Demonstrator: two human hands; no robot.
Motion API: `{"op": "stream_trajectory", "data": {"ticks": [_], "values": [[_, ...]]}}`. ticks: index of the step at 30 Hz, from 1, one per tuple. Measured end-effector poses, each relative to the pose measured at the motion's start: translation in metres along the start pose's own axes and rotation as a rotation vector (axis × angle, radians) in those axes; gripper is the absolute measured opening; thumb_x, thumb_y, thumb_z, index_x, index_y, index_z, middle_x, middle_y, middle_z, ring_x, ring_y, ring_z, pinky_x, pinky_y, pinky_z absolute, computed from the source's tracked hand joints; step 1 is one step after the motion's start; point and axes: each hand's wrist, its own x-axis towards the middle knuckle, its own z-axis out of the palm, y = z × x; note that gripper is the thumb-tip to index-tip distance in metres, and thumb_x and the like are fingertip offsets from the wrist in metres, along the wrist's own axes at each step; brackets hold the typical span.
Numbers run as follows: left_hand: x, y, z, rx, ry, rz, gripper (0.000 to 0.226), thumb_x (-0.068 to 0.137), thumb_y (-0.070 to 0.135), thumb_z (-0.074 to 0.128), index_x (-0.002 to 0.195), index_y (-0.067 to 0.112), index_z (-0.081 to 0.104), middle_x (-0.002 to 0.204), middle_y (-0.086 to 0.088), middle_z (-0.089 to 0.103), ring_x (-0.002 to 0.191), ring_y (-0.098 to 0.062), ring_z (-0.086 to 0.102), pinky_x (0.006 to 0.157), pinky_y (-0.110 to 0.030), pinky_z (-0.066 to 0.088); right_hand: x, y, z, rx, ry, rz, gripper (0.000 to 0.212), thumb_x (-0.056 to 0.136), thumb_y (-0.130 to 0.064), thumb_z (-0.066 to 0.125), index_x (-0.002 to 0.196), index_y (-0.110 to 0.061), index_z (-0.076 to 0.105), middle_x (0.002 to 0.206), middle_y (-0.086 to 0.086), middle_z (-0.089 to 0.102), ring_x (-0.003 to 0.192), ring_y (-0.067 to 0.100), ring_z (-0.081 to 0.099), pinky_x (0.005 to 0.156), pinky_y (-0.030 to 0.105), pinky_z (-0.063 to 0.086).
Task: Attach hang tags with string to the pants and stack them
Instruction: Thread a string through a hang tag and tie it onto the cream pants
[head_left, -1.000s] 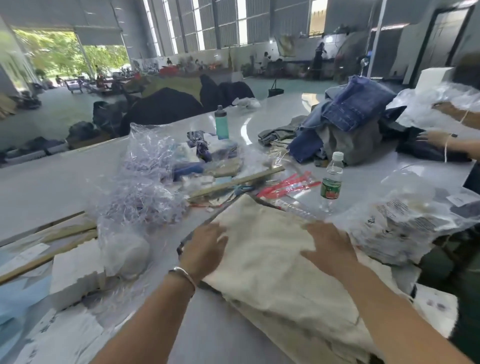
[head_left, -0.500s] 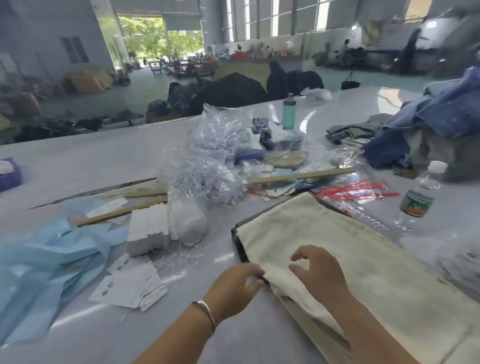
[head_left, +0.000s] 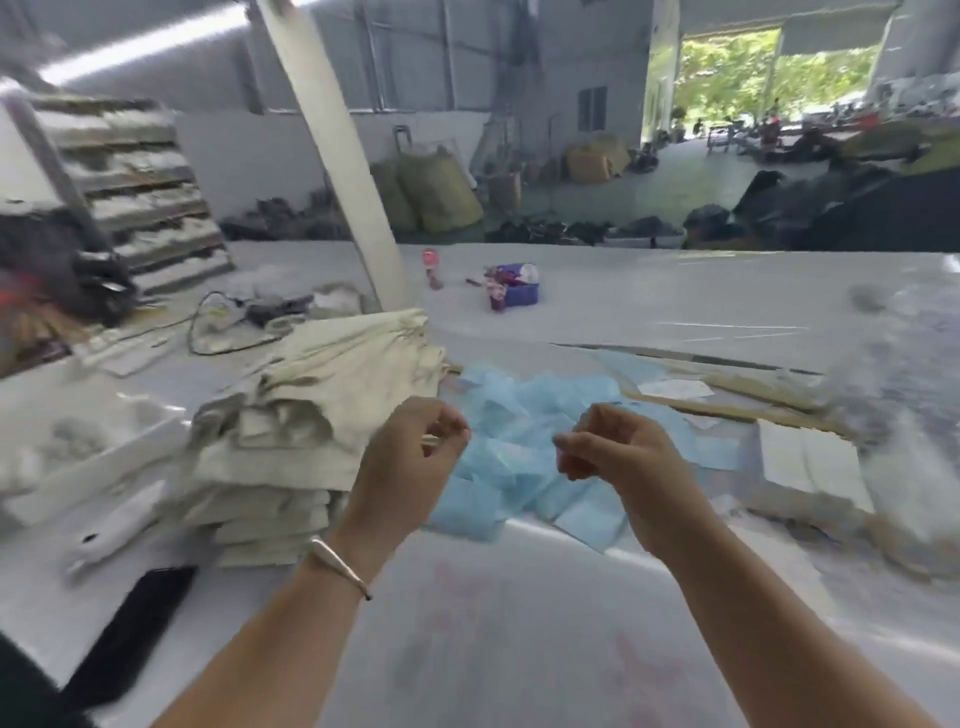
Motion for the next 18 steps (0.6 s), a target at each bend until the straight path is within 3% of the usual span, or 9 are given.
{"op": "stream_trajectory", "data": {"ticks": [4,8,10,13,15,18], "values": [[0.061,-0.096,-0.097,0.272,0.167,-0.092,0.012,0.081,0.011,0.07,0.09,0.018,0.067,0.099,-0.001,0.066,0.095,-0.021,0.06,0.084,-0.034,0.05,0.079,0.025,0.112,0.08,-0.041,0.043,0.02,0.081,0.004,0.064,0.066,-0.001,0.05,0.059,0.013,0.052,0.053,0.016,0.049,0.052,0.02,0.04],[0.133,-0.183,-0.152,0.527,0.175,-0.169,0.028,0.081,0.025,0.067,0.108,0.019,0.066,0.119,-0.002,0.062,0.117,-0.025,0.046,0.094,-0.037,0.043,0.144,0.048,0.195,0.103,-0.045,0.116,0.024,0.081,0.002,0.064,0.064,-0.004,0.049,0.056,0.008,0.056,0.05,0.015,0.05,0.05,0.02,0.04],[0.167,-0.216,-0.162,0.608,0.07,-0.23,0.048,0.078,0.044,0.069,0.119,0.022,0.061,0.129,0.001,0.056,0.122,-0.024,0.044,0.098,-0.04,0.043,0.166,0.059,0.222,0.09,-0.035,0.155,0.028,0.081,0.001,0.065,0.06,-0.008,0.05,0.056,0.009,0.057,0.048,0.014,0.049,0.048,0.019,0.039],[0.212,-0.255,-0.165,0.67,-0.286,-0.342,0.1,0.062,0.076,0.067,0.142,0.021,0.041,0.147,-0.001,0.042,0.134,-0.025,0.039,0.109,-0.045,0.037,0.193,0.072,0.247,0.032,-0.018,0.205,0.028,0.081,0.0,0.067,0.06,-0.009,0.05,0.057,0.009,0.058,0.048,0.014,0.049,0.048,0.02,0.038],[0.238,-0.273,-0.164,0.548,-0.491,-0.409,0.111,0.065,0.068,0.074,0.153,0.023,0.022,0.157,-0.004,0.029,0.143,-0.026,0.029,0.117,-0.039,0.026,0.205,0.079,0.255,-0.017,-0.004,0.233,0.028,0.08,-0.002,0.068,0.06,-0.009,0.051,0.058,0.01,0.059,0.049,0.014,0.05,0.05,0.021,0.04],[0.268,-0.286,-0.172,0.471,-0.671,-0.371,0.096,0.076,0.042,0.078,0.153,0.03,0.023,0.158,0.004,0.028,0.143,-0.017,0.029,0.109,-0.02,0.022,0.219,0.082,0.261,-0.076,0.007,0.254,0.028,0.08,-0.003,0.069,0.059,-0.01,0.051,0.059,0.01,0.059,0.051,0.015,0.05,0.054,0.024,0.04]]}}
